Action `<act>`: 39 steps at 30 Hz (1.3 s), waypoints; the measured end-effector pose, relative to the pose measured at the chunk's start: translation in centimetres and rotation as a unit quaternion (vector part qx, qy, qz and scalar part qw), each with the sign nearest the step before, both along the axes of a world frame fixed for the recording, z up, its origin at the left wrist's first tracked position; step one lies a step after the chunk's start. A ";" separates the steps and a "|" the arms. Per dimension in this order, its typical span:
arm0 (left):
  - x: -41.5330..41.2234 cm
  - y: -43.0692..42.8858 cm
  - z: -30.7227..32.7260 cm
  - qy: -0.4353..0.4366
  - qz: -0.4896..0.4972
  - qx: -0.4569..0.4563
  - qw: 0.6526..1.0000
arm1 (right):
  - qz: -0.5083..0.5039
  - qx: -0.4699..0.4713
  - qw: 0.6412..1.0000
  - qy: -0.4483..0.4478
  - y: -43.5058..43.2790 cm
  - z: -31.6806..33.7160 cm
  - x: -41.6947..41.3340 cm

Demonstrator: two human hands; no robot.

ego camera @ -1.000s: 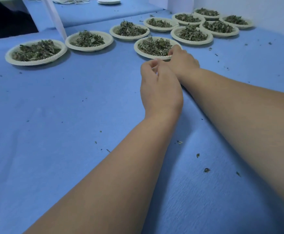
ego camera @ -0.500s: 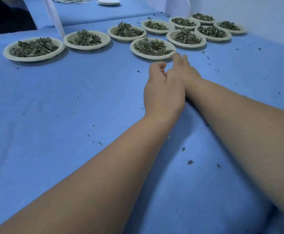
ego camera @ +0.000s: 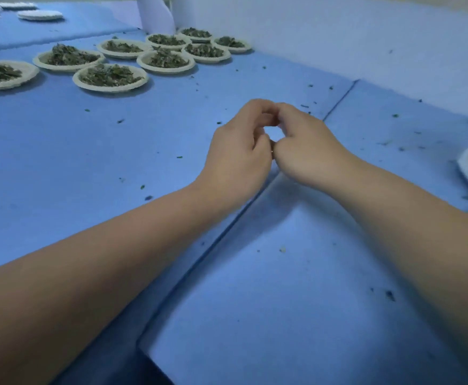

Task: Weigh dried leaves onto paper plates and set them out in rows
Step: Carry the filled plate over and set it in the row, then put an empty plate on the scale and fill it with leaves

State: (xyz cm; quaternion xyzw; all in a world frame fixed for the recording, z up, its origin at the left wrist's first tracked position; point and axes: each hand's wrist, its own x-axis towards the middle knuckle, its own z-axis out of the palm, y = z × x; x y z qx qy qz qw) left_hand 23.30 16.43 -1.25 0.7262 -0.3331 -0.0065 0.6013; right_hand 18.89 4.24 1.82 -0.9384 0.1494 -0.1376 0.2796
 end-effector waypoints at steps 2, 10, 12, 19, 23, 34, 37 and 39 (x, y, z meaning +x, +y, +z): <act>-3.4 -2.7 0.6 -0.038 -0.038 0.000 0.999 | -0.041 -0.004 0.999 -0.022 -1.8 0.5 -4.8; -16.6 -13.6 2.3 -0.101 -0.181 -0.060 0.976 | -0.187 -0.096 0.974 -0.080 -9.1 0.9 -23.3; -19.3 -15.9 2.7 -0.140 -0.214 -0.058 0.965 | -0.220 -0.091 0.967 -0.092 -10.5 0.6 -27.9; -23.4 -22.9 4.4 -0.335 -0.186 -0.003 0.924 | -0.300 -0.120 0.940 -0.109 -15.1 -2.1 -39.9; -23.3 -26.1 6.2 -0.425 -0.144 0.040 0.893 | -0.336 -0.103 0.930 -0.109 -17.5 -2.6 -42.2; -21.8 -30.0 10.4 -0.564 -0.074 0.297 0.767 | -0.307 -0.118 0.939 -0.105 -17.7 -3.5 -41.4; -21.7 -30.3 10.7 -0.600 -0.064 0.305 0.737 | -0.309 -0.098 0.939 -0.110 -17.5 -3.4 -41.5; -21.6 -30.4 10.8 -0.617 -0.063 0.304 0.723 | -0.311 -0.088 0.939 -0.115 -17.5 -3.3 -41.5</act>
